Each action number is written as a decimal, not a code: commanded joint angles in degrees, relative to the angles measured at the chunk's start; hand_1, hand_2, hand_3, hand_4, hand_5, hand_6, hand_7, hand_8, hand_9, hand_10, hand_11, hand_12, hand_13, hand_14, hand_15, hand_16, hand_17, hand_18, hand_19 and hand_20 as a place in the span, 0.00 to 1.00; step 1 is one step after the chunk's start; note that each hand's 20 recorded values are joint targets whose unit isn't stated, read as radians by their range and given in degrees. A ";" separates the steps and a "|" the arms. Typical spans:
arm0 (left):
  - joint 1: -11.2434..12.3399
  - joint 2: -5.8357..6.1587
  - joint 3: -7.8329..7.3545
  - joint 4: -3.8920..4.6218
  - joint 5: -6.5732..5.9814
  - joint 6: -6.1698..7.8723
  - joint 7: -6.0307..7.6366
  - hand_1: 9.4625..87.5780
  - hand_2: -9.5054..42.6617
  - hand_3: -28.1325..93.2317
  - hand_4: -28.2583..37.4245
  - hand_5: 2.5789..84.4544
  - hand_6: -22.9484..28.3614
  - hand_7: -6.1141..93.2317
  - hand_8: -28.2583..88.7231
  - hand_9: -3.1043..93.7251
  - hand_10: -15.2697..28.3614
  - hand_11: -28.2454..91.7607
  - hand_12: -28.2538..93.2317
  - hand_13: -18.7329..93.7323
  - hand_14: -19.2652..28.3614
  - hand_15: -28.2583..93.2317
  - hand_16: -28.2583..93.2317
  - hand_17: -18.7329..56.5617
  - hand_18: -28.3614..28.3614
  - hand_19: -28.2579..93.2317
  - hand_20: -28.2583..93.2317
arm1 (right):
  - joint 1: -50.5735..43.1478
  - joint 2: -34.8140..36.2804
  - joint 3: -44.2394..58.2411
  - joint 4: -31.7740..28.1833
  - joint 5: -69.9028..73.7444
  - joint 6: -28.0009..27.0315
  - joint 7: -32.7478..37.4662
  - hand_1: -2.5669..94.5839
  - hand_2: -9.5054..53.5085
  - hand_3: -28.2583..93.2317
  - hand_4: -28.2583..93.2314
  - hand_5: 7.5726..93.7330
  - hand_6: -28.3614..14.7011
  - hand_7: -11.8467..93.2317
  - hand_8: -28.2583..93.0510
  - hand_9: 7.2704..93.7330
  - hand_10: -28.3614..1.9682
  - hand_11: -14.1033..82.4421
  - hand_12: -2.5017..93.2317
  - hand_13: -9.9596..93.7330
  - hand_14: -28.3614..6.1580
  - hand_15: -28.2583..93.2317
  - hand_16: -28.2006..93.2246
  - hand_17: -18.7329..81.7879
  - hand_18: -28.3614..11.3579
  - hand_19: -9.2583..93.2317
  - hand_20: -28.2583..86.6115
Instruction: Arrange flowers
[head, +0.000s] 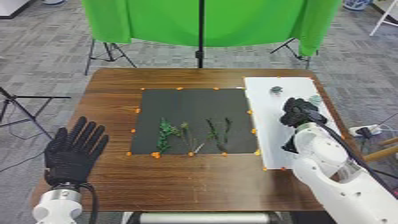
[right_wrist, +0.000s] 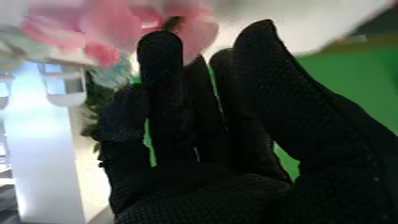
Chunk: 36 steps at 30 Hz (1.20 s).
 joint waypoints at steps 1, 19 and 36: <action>0.30 -0.65 0.32 0.56 0.08 0.24 -0.83 0.21 0.49 0.86 0.00 0.48 0.59 0.18 0.16 0.39 0.66 0.37 0.31 0.40 0.69 0.46 0.20 0.19 0.72 0.46 0.36 | 0.69 -0.26 -1.61 2.75 0.04 1.17 -0.05 0.66 0.00 0.78 0.00 0.63 0.58 0.27 0.13 0.63 0.43 0.33 0.21 0.66 0.47 0.69 0.51 0.48 0.11 0.94 0.67; 0.39 -0.92 0.31 0.44 -0.15 0.36 -1.24 0.21 0.50 0.86 0.00 0.48 0.59 0.18 0.16 0.39 0.66 0.37 0.31 0.40 0.69 0.46 0.20 0.19 0.72 0.46 0.36 | -3.99 1.40 3.54 -9.32 1.92 15.32 -1.13 0.73 0.00 0.80 0.00 0.76 0.58 0.45 0.30 0.84 0.54 0.31 0.54 0.77 0.53 0.60 0.59 0.54 0.27 0.87 0.63; 0.64 -0.75 -0.11 0.29 0.09 0.32 -0.78 0.21 0.50 0.86 0.00 0.48 0.59 0.18 0.16 0.39 0.66 0.37 0.31 0.40 0.69 0.46 0.20 0.19 0.72 0.46 0.36 | -6.82 3.45 6.86 -17.32 5.06 -12.70 -1.84 0.55 0.00 0.88 0.00 0.57 0.53 0.24 0.14 0.50 0.35 0.27 0.21 0.55 0.33 0.66 0.39 0.45 0.09 0.92 0.68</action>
